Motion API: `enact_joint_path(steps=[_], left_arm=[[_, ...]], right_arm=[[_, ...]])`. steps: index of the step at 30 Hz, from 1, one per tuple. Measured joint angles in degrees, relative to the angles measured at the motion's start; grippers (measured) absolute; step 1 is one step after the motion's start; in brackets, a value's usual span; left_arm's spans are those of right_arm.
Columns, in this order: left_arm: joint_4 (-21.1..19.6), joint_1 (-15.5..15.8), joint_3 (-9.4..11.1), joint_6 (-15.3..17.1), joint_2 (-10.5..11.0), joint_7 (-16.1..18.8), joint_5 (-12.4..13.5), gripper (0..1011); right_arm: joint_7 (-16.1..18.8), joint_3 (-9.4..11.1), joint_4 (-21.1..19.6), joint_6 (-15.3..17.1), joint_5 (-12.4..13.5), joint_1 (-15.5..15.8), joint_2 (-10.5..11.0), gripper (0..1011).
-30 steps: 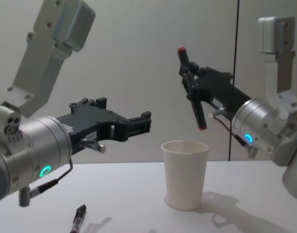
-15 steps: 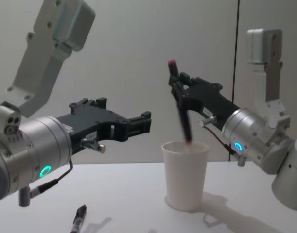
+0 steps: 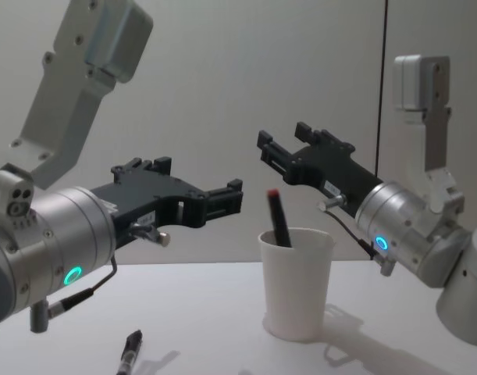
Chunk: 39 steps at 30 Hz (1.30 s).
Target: Place the pen into the pen holder.
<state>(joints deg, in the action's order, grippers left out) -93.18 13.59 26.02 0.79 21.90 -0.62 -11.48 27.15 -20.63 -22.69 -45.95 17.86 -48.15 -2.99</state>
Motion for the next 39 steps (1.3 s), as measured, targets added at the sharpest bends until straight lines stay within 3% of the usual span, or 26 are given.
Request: enact_joint_path(steps=[6,11,24,27,39], left_arm=[[0.00,0.00,0.00,0.00,0.00,0.00,0.00,1003],[0.00,0.00,0.00,0.00,0.00,0.00,0.00,1003],[0.00,0.00,0.00,0.00,0.00,0.00,0.00,1003],[0.00,0.00,0.00,0.00,0.00,0.00,0.00,1003],[0.00,0.00,0.00,0.00,0.00,0.00,0.00,1003]], right_arm=[[-0.44,0.07,-2.34,1.54,-0.97,1.22,0.49,847],[-1.68,0.14,-7.21,4.79,-2.18,3.59,1.52,993],[-5.22,1.04,-24.08,15.79,-3.24,11.97,5.57,1001],[-6.35,1.49,-29.62,19.38,-3.14,14.85,7.09,1001],[-9.94,3.46,-44.20,28.48,-2.57,23.16,12.19,1001]])
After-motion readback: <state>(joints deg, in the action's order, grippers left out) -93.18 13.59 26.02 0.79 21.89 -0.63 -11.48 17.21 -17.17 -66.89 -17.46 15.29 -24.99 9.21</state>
